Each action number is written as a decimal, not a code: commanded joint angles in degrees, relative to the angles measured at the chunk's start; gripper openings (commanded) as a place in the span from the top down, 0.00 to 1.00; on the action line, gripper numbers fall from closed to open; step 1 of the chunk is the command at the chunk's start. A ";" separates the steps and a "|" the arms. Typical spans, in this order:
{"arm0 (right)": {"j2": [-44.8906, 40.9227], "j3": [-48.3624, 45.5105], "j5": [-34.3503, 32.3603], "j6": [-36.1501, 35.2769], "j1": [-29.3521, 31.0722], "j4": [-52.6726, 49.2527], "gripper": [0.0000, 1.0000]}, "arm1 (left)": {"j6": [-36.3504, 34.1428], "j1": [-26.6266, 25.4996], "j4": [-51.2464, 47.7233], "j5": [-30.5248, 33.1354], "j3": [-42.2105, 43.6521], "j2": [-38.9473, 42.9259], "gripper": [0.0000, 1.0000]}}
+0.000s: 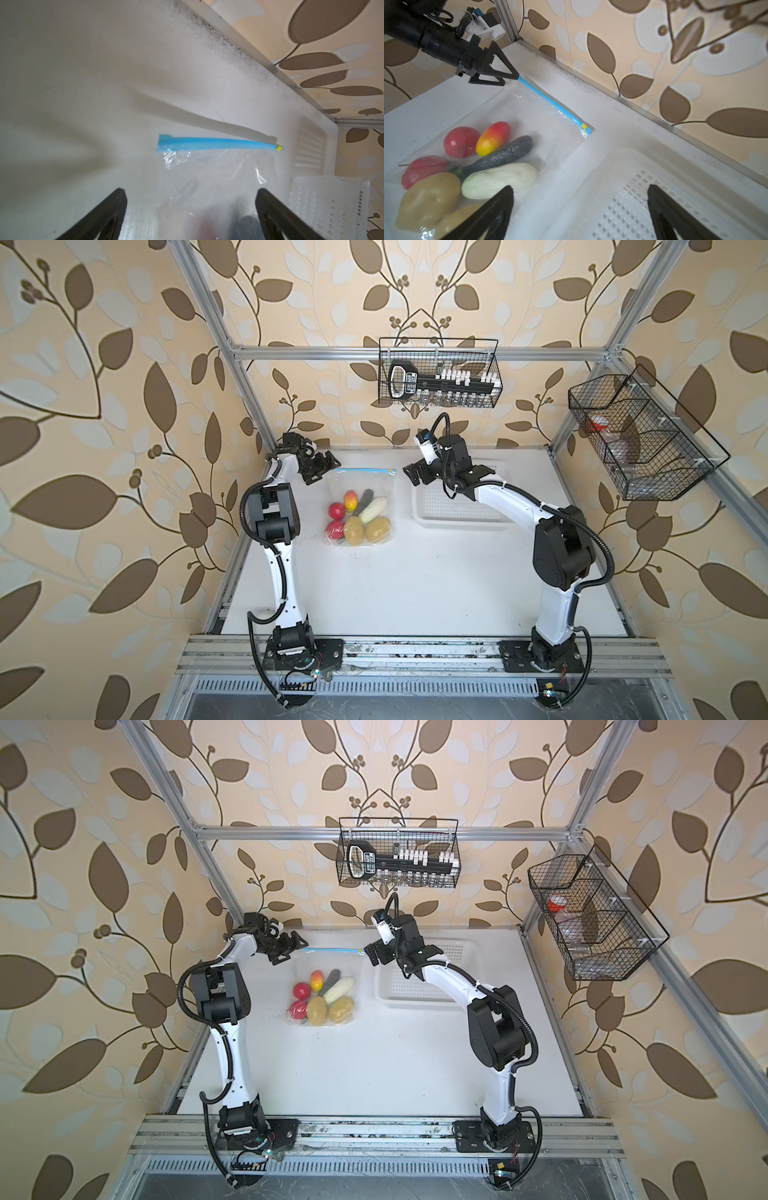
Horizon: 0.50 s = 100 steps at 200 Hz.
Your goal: Place the food in the zip-top bag and seal the zipper
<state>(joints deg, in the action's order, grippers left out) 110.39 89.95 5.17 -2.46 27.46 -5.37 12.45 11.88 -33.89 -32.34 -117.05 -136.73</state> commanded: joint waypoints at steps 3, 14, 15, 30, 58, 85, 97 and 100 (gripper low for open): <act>-4.12 -3.59 0.81 3.04 -0.80 1.52 0.00 | -1.55 1.18 0.14 2.05 2.69 7.80 0.01; -5.11 -6.01 1.57 4.68 -1.89 3.60 0.00 | -1.31 1.80 0.48 1.46 4.22 9.40 0.01; -5.19 -6.19 1.67 4.89 -1.98 3.69 0.00 | -1.26 1.81 0.53 1.39 4.34 9.56 0.01; -6.40 -8.00 2.44 8.74 -4.11 3.85 0.00 | -0.21 2.77 1.68 0.81 7.83 12.57 0.01; -10.11 -14.02 4.73 15.34 -8.45 7.83 0.00 | -2.02 3.28 3.66 1.82 14.77 18.37 0.01; -13.29 -18.23 2.88 15.75 -10.26 8.09 0.00 | -3.33 3.99 1.72 2.45 17.83 21.63 0.01; -14.55 -18.54 1.53 15.58 -10.67 6.93 0.00 | -3.25 4.37 1.60 1.71 19.64 23.06 0.01; -14.84 -19.91 1.37 15.63 -10.89 6.69 0.00 | -3.26 4.46 1.75 1.53 20.18 23.49 0.01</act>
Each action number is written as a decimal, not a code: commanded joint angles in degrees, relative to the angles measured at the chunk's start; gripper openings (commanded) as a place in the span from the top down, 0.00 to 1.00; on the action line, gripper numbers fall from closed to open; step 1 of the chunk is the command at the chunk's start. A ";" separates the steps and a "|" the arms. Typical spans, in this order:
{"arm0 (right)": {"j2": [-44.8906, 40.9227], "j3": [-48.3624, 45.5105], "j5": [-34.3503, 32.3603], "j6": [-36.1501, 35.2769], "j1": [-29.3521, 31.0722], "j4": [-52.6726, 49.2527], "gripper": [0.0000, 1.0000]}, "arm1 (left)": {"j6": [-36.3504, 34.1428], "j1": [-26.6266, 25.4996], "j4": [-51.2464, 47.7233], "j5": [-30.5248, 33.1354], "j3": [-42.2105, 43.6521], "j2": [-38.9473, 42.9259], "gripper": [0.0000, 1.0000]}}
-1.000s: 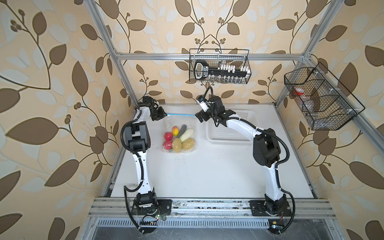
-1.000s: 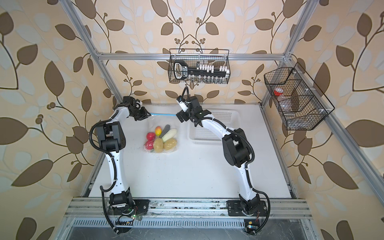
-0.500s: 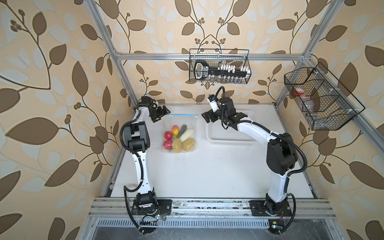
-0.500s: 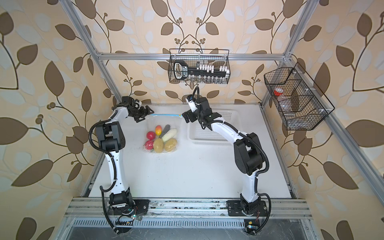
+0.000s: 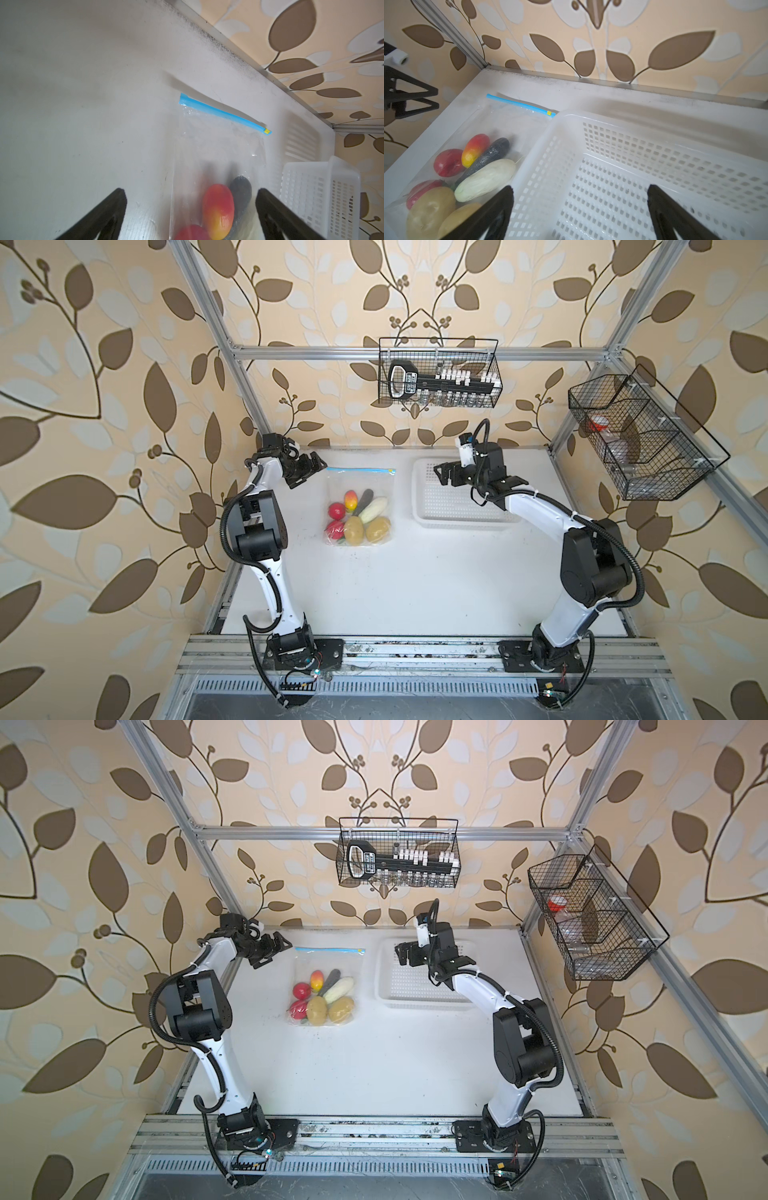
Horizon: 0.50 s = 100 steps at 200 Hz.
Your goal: Place the food in the zip-top bag and seal the zipper
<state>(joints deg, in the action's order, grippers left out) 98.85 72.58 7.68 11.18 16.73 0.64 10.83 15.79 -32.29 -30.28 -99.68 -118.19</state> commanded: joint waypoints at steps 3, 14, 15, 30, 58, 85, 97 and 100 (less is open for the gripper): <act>-3.73 -2.99 -1.30 2.04 -0.30 0.53 0.00 | -1.72 0.70 0.25 -0.75 3.35 5.41 0.01; -5.40 -4.73 -1.35 2.54 -0.91 0.48 0.00 | -1.86 1.13 1.74 -1.18 6.29 6.93 0.01; -5.58 -4.90 -1.35 2.58 -0.96 0.49 0.00 | -1.87 1.15 1.90 -1.18 6.58 7.10 0.01; -8.35 -7.47 -1.53 2.88 -1.64 1.35 0.00 | -1.28 2.24 4.49 -0.67 11.24 9.49 0.01; -12.00 -10.09 -2.11 2.25 -2.87 0.22 0.00 | -0.72 3.96 7.83 -0.17 17.80 13.95 0.01; -14.46 -12.65 -3.35 1.82 -4.21 -0.26 0.00 | -1.51 4.22 10.72 0.50 22.83 18.46 0.01; -15.84 -14.61 -3.72 1.78 -5.05 0.55 0.00 | -1.36 4.20 13.00 0.36 25.69 20.70 0.01; -16.20 -15.14 -3.80 1.82 -5.20 0.77 0.00 | -1.25 4.24 13.60 0.39 26.53 21.25 0.01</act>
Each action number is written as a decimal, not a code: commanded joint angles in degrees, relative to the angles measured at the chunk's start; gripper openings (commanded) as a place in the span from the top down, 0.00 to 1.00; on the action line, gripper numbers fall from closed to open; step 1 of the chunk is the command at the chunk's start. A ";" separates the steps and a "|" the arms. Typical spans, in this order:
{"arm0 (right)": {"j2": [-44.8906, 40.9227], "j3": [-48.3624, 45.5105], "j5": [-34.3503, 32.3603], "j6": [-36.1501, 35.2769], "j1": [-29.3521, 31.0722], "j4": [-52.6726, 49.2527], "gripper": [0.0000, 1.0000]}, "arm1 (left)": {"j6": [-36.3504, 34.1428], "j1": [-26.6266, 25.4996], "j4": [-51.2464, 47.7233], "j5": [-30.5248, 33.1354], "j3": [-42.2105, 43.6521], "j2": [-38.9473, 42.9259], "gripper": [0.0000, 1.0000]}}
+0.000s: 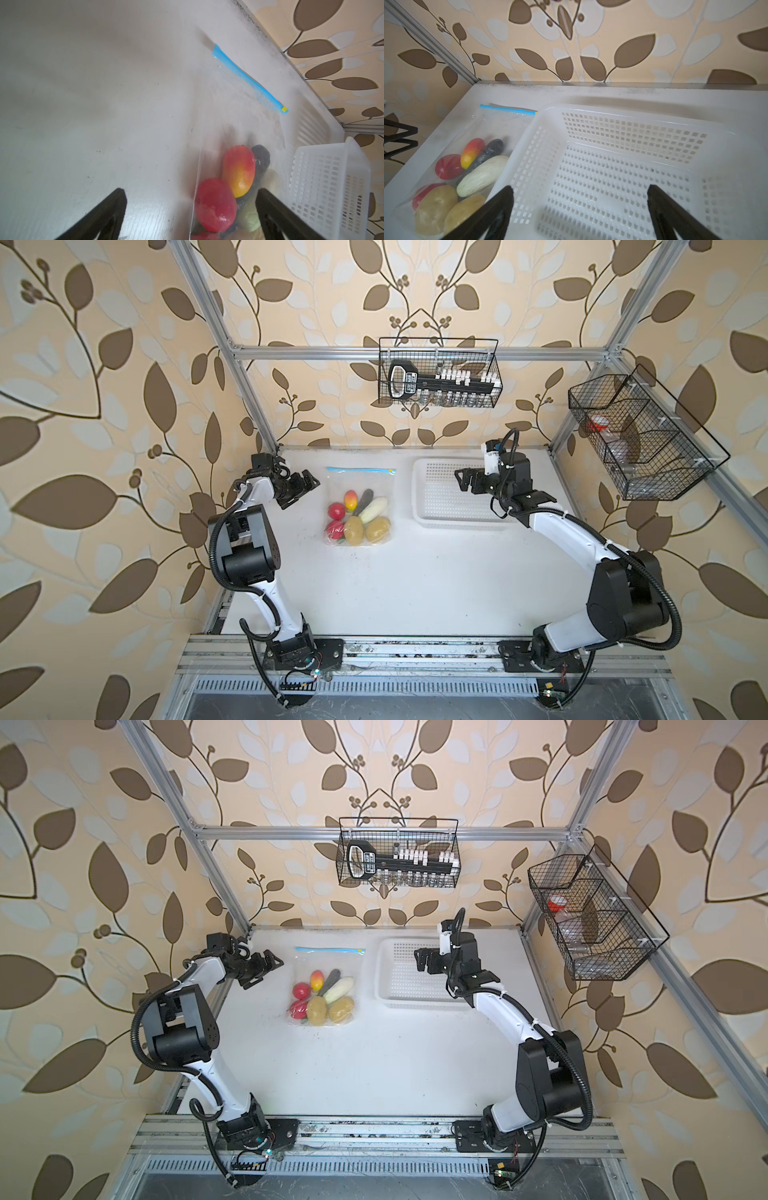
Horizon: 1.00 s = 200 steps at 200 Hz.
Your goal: Place the food in the zip-top bag and seal the zipper
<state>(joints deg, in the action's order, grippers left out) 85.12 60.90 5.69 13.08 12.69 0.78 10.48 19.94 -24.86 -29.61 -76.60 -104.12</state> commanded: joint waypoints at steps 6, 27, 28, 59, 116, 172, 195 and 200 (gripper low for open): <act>-3.15 -4.48 -1.91 -0.07 -1.51 0.95 0.00 | -0.82 0.01 7.53 -0.20 5.06 8.31 0.01; -5.61 -7.22 -2.18 -0.11 -3.36 1.30 0.00 | 0.06 0.09 13.26 6.80 12.04 13.51 0.01; -5.68 -7.30 -2.18 -0.14 -3.41 1.32 0.00 | 0.06 0.09 13.70 7.21 12.46 13.90 0.01; -8.89 -10.78 -6.24 1.17 -6.04 0.39 0.00 | -1.15 0.09 26.08 11.11 24.65 24.49 0.01; -13.26 -20.21 -9.29 5.06 -8.01 4.76 0.00 | 4.50 0.03 28.38 21.74 31.99 27.27 0.01; -15.03 -22.50 -14.41 4.52 -8.00 4.43 0.00 | 7.52 -0.16 42.90 27.70 46.32 31.16 0.01; -15.53 -22.08 -16.06 3.85 -8.00 4.39 0.00 | 8.31 -0.33 52.41 28.29 52.01 30.70 0.01; -15.64 -22.13 -16.57 3.79 -7.99 4.36 0.00 | 7.80 -0.47 54.38 27.75 52.97 30.37 0.01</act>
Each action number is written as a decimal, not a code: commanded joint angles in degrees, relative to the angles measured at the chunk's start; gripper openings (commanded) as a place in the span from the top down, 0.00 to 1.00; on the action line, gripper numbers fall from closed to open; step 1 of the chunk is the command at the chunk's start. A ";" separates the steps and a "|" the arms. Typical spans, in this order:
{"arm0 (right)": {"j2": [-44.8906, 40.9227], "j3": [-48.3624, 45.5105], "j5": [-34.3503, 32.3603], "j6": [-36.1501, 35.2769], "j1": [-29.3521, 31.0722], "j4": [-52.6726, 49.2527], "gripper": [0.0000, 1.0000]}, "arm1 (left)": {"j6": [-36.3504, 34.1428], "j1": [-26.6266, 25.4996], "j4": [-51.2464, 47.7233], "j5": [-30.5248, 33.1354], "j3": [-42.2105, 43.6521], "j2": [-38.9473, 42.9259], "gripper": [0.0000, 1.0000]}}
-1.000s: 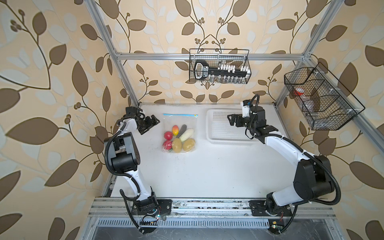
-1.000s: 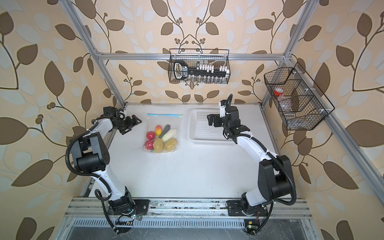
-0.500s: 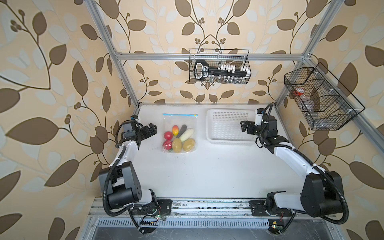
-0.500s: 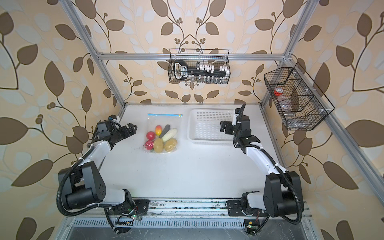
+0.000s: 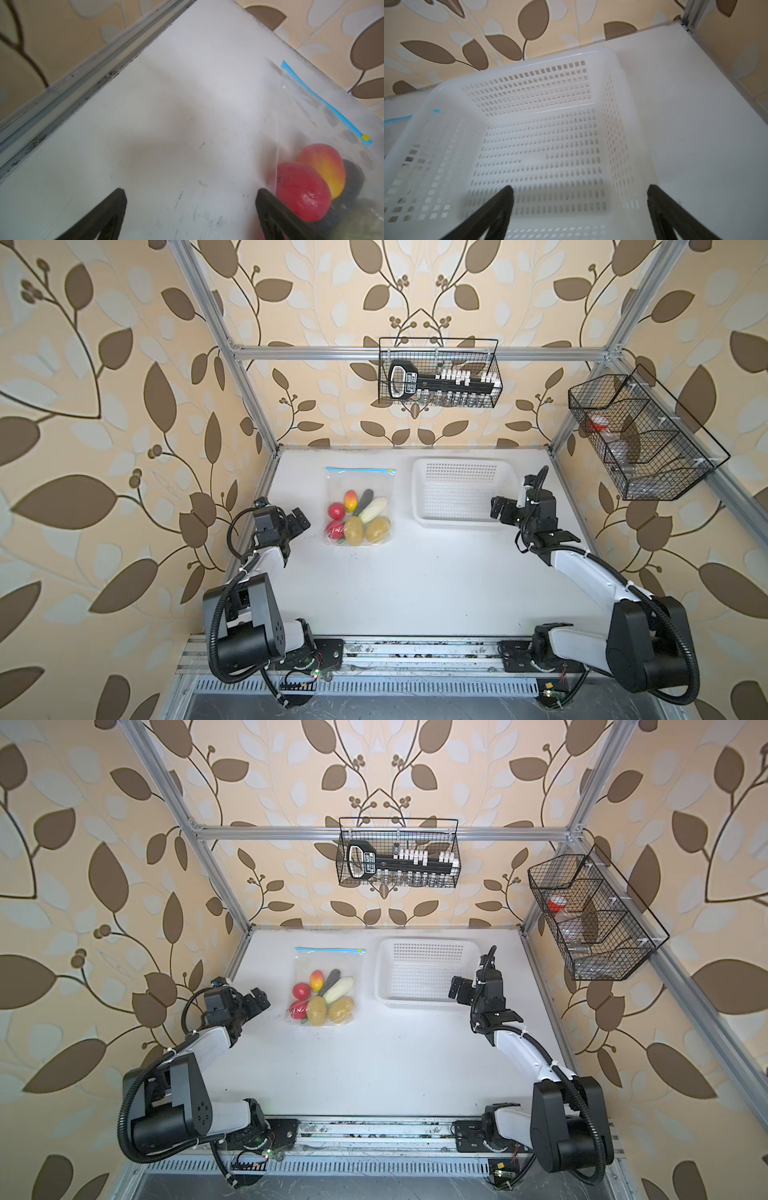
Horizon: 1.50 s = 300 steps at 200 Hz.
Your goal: Place the food in the zip-top bag and seal the zipper
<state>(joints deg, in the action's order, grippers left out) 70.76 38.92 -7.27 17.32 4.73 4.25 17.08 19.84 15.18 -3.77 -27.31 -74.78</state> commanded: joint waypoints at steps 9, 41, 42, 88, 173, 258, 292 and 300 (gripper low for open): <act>-1.46 -0.16 -4.54 -0.53 -0.03 0.88 0.00 | 0.42 -0.82 17.08 1.93 5.17 0.44 0.01; -2.01 -0.93 -13.01 0.84 -0.42 -0.61 0.00 | -1.59 -5.00 24.73 8.13 8.40 -1.98 0.01; -2.07 -1.03 -13.16 0.81 -0.42 -0.54 0.00 | -1.65 -5.08 25.03 8.24 8.49 -2.05 0.01; -4.76 -5.56 -18.18 0.60 -1.02 3.75 0.00 | -7.89 -14.58 28.21 17.76 8.90 -4.34 0.01; -3.17 -16.18 -28.78 -6.02 -1.04 22.89 0.00 | -14.44 -18.54 30.47 13.72 7.00 -10.62 0.01; -1.06 -22.51 -24.80 -7.62 -1.05 34.95 0.00 | -12.86 -18.54 27.23 16.65 5.34 -10.75 0.01; -0.54 -25.10 -23.49 -8.88 -1.06 41.50 0.00 | -12.86 -18.53 27.21 16.69 5.31 -10.73 0.01; 0.29 -26.59 -23.89 -8.81 -1.06 45.01 0.00 | -12.86 -18.55 27.18 16.70 5.29 -10.73 0.01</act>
<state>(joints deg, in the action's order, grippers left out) 69.47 15.92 -31.86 10.04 3.84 39.33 4.38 1.48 41.60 11.22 -20.49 -85.89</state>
